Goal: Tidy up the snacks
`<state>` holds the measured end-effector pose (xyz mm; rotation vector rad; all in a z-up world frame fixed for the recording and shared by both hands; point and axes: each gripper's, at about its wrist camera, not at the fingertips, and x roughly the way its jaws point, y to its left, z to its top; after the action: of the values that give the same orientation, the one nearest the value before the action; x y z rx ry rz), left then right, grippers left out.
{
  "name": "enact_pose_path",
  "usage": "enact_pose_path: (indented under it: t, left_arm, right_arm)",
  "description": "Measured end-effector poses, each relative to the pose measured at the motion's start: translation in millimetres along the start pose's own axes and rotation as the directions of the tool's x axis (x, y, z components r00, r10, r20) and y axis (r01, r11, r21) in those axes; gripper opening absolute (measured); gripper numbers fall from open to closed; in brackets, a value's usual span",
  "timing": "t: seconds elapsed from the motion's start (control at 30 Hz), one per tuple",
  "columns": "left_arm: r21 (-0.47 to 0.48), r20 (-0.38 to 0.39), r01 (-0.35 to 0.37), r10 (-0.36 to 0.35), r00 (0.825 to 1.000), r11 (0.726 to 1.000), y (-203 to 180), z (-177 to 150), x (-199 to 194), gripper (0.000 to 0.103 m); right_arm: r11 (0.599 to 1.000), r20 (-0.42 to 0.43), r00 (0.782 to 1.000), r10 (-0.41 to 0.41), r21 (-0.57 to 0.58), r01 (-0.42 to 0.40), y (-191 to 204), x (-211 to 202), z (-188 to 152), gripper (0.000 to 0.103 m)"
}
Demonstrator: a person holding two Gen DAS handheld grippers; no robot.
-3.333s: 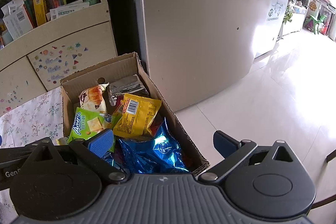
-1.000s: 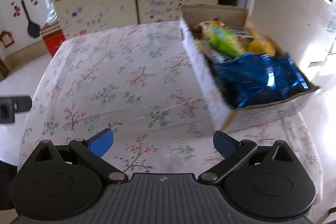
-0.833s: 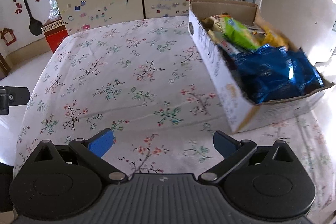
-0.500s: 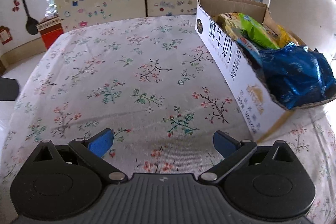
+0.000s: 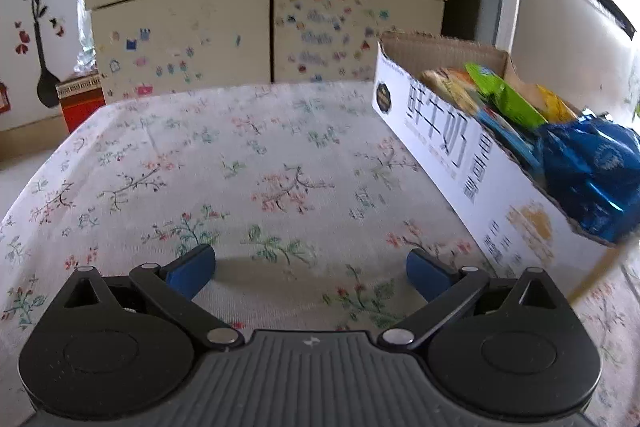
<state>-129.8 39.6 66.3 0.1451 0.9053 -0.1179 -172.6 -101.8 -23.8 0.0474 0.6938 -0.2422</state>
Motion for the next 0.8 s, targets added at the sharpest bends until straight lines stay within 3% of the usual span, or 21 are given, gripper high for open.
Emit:
enact_pose_path:
  t: [0.5,0.8]
  left_arm:
    - [0.095,-0.053,-0.074,0.079,0.995,0.993,-0.5,27.8,27.0,0.102]
    - [0.146,-0.067,-0.079,0.089,0.994,0.986,-9.9,37.0,46.8,0.102]
  right_arm:
    - [1.0,0.003,1.0,0.002,0.002,-0.002,0.2,-0.1,0.4,0.103]
    - [1.0,0.003,1.0,0.002,0.002,-0.002,0.2,0.0,0.4,0.103]
